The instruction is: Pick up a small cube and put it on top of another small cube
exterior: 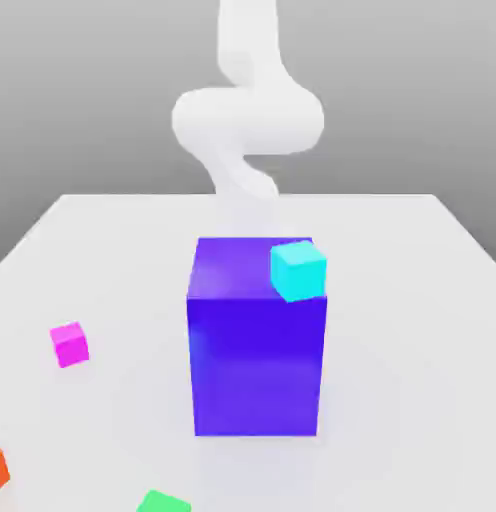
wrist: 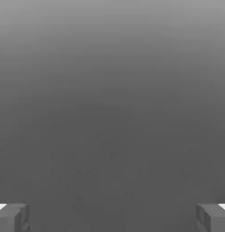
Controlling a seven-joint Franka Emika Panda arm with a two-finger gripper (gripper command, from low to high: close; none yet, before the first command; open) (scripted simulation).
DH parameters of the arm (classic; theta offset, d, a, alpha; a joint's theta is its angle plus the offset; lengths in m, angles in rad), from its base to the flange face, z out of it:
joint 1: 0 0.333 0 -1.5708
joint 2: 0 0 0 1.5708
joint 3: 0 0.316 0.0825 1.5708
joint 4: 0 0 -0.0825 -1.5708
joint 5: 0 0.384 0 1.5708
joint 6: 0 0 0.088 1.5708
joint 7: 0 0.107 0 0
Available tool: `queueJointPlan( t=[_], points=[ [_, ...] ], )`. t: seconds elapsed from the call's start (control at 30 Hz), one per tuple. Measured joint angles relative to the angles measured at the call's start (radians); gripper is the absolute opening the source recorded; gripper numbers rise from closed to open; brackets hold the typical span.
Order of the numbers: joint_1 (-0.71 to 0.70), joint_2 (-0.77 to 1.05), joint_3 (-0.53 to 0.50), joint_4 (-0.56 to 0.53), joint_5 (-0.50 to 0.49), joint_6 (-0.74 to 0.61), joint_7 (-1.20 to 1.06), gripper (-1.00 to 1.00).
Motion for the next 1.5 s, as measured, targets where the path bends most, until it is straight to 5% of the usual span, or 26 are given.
queueJointPlan(
  t=[0.5, 0.77, 1.03, 1.07, 1.3, 1.5],
  points=[
    [-0.336, 0.45, -0.221, -0.309, -0.114, 0.316, 0.117, 0.0],
    [-0.474, 0.695, -0.369, -0.474, -0.002, 0.489, 0.054, 0.0],
    [-0.72, 0.982, -0.08, -0.452, 0.325, 0.704, -0.181, 0.0],
    [-0.747, 1.006, -0.051, -0.447, 0.334, 0.724, -0.189, -1.0],
    [-0.752, 1.007, -0.047, -0.447, 0.331, 0.725, -0.186, -1.0],
    [-0.675, 0.812, -0.175, -0.491, 0.118, 0.574, -0.027, -1.0]
  ],
)
